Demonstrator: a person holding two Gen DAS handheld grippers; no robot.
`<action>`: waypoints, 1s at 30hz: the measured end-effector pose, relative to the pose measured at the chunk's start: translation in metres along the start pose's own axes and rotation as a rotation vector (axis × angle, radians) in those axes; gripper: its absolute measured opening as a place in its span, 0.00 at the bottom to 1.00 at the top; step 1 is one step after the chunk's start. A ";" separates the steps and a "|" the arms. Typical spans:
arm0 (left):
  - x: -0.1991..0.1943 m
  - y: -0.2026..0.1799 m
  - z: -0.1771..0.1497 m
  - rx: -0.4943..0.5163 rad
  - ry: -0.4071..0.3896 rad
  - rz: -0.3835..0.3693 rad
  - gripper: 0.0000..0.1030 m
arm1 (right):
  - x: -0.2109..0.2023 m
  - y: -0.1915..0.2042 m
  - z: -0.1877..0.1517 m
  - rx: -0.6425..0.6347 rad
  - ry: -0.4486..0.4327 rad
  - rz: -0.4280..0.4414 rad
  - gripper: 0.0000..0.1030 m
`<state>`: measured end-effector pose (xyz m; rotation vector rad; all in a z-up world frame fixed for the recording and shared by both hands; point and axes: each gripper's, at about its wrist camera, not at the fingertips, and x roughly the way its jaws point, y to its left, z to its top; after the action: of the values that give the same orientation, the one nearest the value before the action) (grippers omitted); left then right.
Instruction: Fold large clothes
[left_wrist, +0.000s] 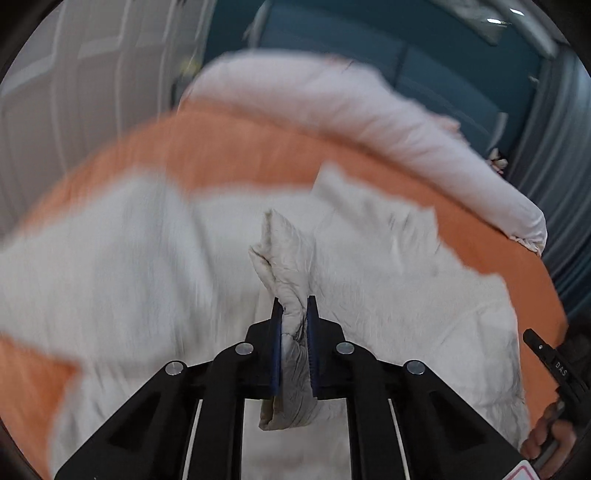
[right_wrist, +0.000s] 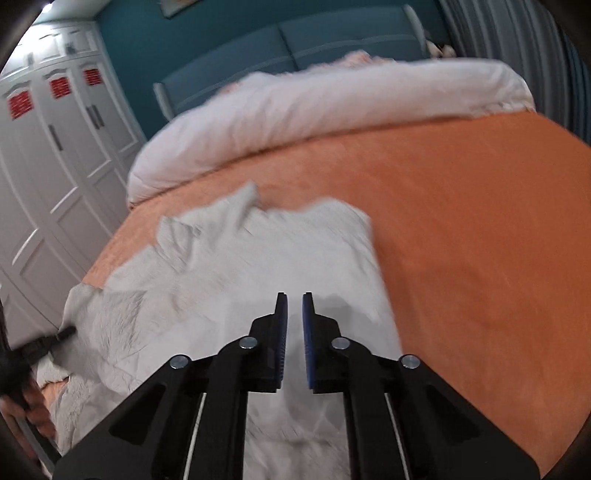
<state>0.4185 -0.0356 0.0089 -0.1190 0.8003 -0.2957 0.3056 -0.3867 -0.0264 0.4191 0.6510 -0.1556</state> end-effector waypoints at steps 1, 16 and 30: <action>0.000 -0.003 0.007 0.017 -0.020 0.008 0.08 | 0.003 0.003 0.002 -0.020 0.000 0.000 0.07; 0.093 0.014 -0.043 0.018 0.070 0.139 0.24 | 0.074 -0.034 -0.034 0.066 0.122 0.011 0.00; -0.074 0.189 -0.055 -0.333 -0.091 0.219 0.84 | -0.041 0.027 -0.071 -0.096 0.135 0.057 0.35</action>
<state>0.3709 0.1671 -0.0189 -0.3527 0.7593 0.0521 0.2410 -0.3314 -0.0427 0.3567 0.7750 -0.0418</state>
